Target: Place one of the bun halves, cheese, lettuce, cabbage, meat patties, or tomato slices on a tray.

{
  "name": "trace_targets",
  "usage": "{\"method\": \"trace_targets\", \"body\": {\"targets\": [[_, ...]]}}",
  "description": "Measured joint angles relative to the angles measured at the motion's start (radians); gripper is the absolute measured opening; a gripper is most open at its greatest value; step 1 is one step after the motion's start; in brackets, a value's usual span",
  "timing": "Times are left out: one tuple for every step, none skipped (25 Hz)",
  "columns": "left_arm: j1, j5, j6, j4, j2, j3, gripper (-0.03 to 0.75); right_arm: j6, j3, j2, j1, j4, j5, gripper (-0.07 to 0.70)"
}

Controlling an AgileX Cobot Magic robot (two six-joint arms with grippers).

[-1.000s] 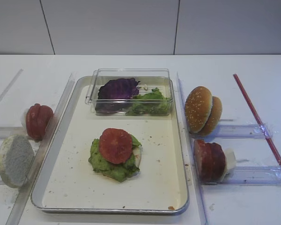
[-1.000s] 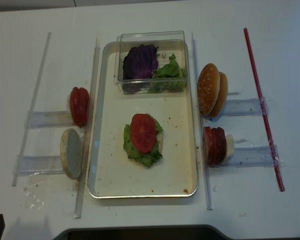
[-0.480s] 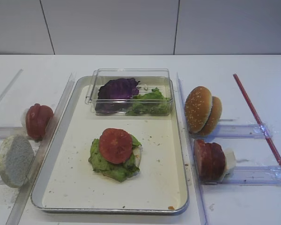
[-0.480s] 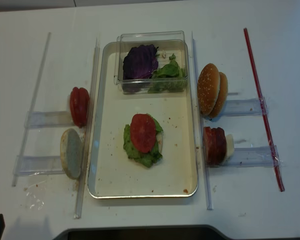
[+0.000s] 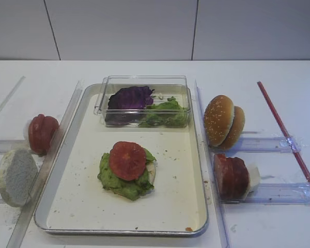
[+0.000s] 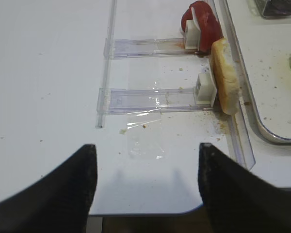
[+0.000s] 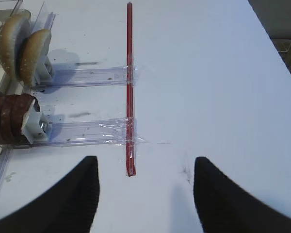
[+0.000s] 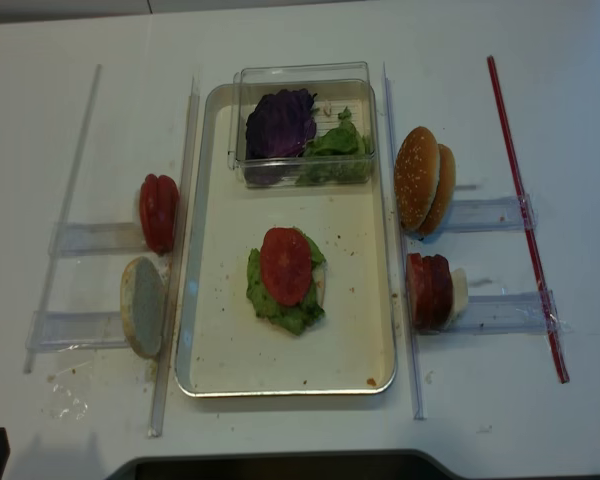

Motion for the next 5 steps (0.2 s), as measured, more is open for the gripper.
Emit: {"method": "trace_targets", "body": {"targets": [[0.000, 0.000, 0.000, 0.000, 0.000, 0.000, 0.433, 0.000, 0.000, 0.000, 0.000, 0.000, 0.000, 0.445], [0.000, 0.000, 0.000, 0.000, 0.000, 0.000, 0.433, 0.000, 0.000, 0.000, 0.000, 0.000, 0.000, 0.445], [0.000, 0.000, 0.000, 0.000, 0.000, 0.000, 0.433, 0.000, 0.000, 0.000, 0.000, 0.000, 0.000, 0.445], [0.000, 0.000, 0.000, 0.000, 0.000, 0.000, 0.433, 0.000, 0.000, 0.000, 0.000, 0.000, 0.000, 0.445], [0.000, 0.000, 0.000, 0.000, 0.000, 0.000, 0.433, 0.000, 0.000, 0.000, 0.000, 0.000, 0.000, 0.445]]}}
